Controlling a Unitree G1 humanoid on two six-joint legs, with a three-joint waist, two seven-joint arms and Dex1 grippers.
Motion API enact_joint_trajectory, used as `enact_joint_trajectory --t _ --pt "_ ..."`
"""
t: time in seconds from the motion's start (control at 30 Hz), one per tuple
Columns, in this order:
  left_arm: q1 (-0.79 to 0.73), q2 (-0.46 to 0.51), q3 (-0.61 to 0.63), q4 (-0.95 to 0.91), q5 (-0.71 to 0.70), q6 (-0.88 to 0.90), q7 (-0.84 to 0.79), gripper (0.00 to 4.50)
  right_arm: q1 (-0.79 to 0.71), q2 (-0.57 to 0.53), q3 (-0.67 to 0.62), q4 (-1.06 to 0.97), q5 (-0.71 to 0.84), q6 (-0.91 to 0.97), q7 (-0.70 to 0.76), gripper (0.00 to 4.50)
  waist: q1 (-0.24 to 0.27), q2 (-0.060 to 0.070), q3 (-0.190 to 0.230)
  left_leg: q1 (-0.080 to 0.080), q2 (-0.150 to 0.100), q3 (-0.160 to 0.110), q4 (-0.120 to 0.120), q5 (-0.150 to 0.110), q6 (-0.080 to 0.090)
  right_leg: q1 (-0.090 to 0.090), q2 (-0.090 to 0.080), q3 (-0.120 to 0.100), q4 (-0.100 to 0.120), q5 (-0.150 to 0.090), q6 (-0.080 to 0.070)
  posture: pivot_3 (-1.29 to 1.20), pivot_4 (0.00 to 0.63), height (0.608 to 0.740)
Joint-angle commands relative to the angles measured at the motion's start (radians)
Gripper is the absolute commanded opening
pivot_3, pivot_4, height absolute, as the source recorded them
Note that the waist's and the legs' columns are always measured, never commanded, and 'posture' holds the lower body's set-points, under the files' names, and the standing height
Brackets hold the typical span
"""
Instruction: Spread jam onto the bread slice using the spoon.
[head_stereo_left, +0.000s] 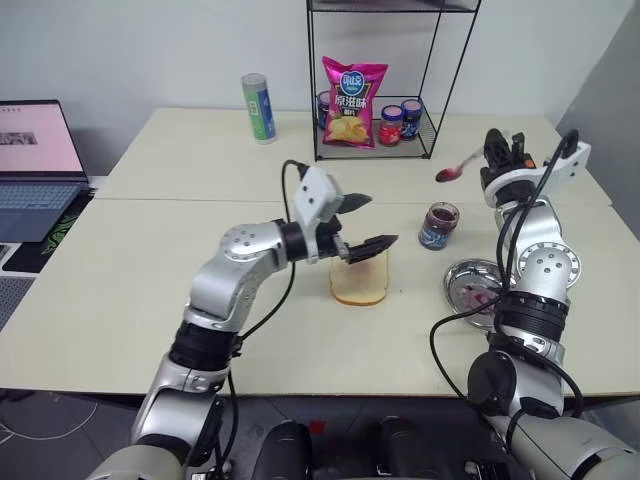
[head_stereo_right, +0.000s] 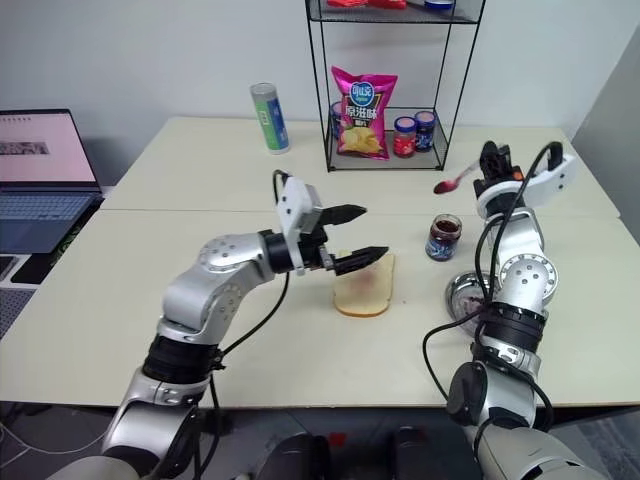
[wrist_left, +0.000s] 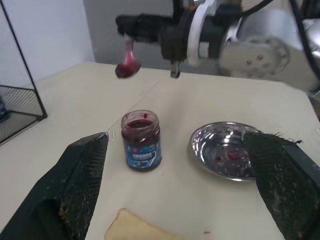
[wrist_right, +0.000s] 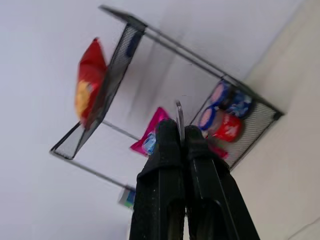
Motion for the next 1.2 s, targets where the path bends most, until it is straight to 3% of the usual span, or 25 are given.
enact_joint_trajectory --t 0.03,0.17,0.23,0.33,0.67,1.2 --pt "0.073 0.070 0.057 -0.119 -0.048 0.042 -0.015 4.50 0.008 0.002 0.156 -0.127 -0.024 0.067 0.061 0.01 -0.003 0.000 0.000 0.000 0.000 0.000 0.000 0.000 0.000 0.000 0.000 0.000 0.000 0.000 0.000 0.00 0.150 0.740" --pt "0.254 0.166 0.112 -0.262 -0.079 0.098 -0.005 4.50 0.070 -0.010 0.379 -0.189 -0.141 0.103 0.183 0.01 -0.009 0.001 0.000 0.000 0.000 0.000 -0.001 0.000 0.000 0.000 0.000 0.000 0.000 0.000 0.000 0.00 0.150 0.740" --pt "0.376 0.231 0.124 -0.315 -0.040 0.082 -0.003 4.50 0.104 -0.045 0.525 -0.190 -0.273 0.052 0.262 0.01 -0.010 0.000 0.000 0.000 0.001 0.000 -0.001 0.000 0.000 0.000 -0.001 -0.001 0.000 -0.001 -0.002 0.00 0.150 0.740" --pt "0.448 0.234 0.151 -0.357 -0.048 0.093 0.054 4.50 0.141 -0.110 0.698 -0.173 -0.459 -0.057 0.381 0.01 0.002 0.000 0.001 0.000 0.001 -0.001 -0.001 0.000 -0.001 -0.001 -0.004 -0.002 0.001 -0.002 -0.004 0.00 0.150 0.740" --pt "0.498 0.209 0.146 -0.432 -0.064 0.115 0.139 4.50 0.175 -0.136 0.835 -0.038 -0.745 -0.313 0.513 0.01 0.015 -0.002 0.001 0.000 -0.003 0.000 0.001 0.000 -0.001 0.001 -0.011 -0.004 -0.002 -0.004 -0.003 0.00 0.150 0.740" --pt "0.442 0.219 0.127 -0.411 -0.094 0.124 0.121 4.50 0.218 -0.132 0.812 -0.133 -0.827 -0.298 0.594 0.01 0.012 -0.002 0.001 0.000 -0.002 -0.001 0.000 0.000 -0.001 0.000 -0.009 -0.005 0.000 -0.003 -0.003 0.00 0.150 0.740"
